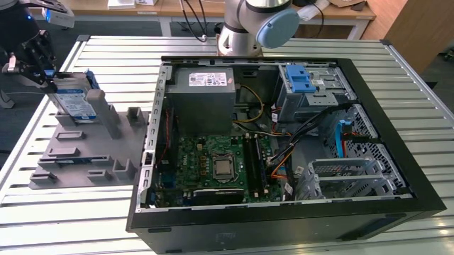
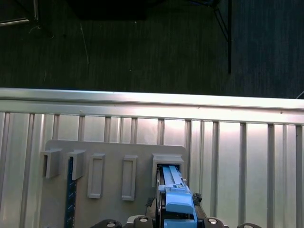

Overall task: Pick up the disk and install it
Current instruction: 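Pick up the disk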

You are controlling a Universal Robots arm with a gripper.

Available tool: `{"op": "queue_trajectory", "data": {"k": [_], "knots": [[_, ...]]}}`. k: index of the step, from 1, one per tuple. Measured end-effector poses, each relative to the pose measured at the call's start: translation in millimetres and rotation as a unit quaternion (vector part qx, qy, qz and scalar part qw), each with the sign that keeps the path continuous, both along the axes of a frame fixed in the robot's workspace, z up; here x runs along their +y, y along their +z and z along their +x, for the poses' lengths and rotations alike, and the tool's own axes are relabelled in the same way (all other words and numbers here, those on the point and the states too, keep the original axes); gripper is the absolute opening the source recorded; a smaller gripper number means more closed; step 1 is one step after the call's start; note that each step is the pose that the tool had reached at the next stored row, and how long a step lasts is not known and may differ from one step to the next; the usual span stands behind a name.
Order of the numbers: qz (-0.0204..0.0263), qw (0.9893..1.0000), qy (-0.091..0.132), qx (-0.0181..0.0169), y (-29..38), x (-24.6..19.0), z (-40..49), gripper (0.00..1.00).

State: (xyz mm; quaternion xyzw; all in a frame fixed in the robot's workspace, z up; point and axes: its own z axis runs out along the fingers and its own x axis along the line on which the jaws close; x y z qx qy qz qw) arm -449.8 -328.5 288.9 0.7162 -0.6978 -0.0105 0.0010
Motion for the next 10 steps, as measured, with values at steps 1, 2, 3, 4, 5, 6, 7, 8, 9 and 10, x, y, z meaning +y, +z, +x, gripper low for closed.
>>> {"op": "queue_trajectory", "data": {"k": [1, 2, 3, 4, 5, 6, 7, 8, 9, 10], "knots": [[0.0, 1.0, 0.0, -0.0001, 0.5, 0.0, 0.0, 0.37], [0.0001, 1.0, 0.0, -0.0003, 1.4, 0.0, 0.0, 0.37], [0.0001, 1.0, 0.0, -0.0001, 2.9, 0.0, 0.0, 0.37], [0.0, 1.0, 0.0, 0.0001, 5.1, 0.0, 0.0, 0.37], [0.0, 1.0, 0.0, 0.0, 7.1, 0.0, 0.0, 0.37], [0.0, 1.0, 0.0, 0.0, 9.5, 0.0, 0.0, 0.37], [0.0, 1.0, 0.0, 0.0, 11.8, 0.0, 0.0, 0.37], [-0.0001, 1.0, 0.0, 0.0001, 14.1, 0.0, 0.0, 0.37], [0.0, 1.0, 0.0, 0.0001, 16.4, 0.0, 0.0, 0.37], [0.0, 1.0, 0.0, 0.0001, 18.5, 0.0, 0.0, 0.37]]}}
